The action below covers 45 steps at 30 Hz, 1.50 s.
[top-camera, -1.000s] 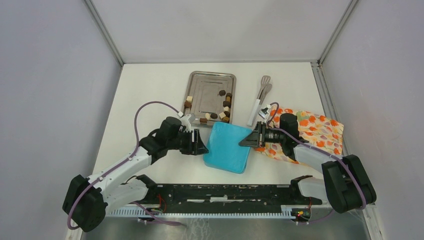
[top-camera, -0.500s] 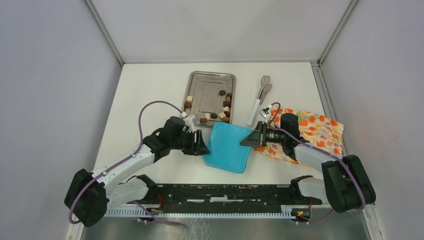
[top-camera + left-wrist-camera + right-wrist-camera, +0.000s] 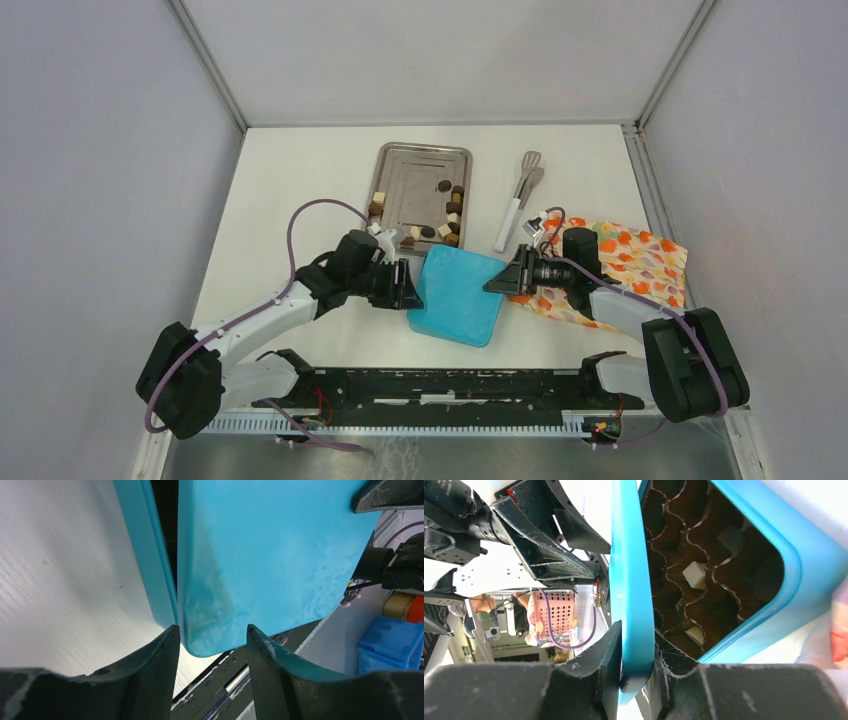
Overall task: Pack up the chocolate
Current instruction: Close the box lid on the packing box.
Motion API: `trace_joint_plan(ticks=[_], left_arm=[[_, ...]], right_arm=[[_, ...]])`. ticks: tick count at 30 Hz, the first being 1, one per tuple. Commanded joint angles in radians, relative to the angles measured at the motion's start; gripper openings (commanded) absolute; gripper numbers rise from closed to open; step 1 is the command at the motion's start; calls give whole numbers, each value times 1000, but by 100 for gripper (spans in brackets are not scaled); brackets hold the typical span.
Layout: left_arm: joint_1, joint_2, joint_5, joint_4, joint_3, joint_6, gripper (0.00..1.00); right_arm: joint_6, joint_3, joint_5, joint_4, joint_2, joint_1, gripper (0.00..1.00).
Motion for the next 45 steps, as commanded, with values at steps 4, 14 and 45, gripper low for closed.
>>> trace_joint_plan(ticks=[4,14,45], left_arm=[[-17,46,-26,18,69,57,57],[-27,74,-46,10,87,69,57],[-28,198,-61,10,140,121,55]], right_arm=[[-115,57,40,-77,6,-21,30],[-219,96,85,-161,13,-47,33],[-488,240,135,-334,66,-131,44]])
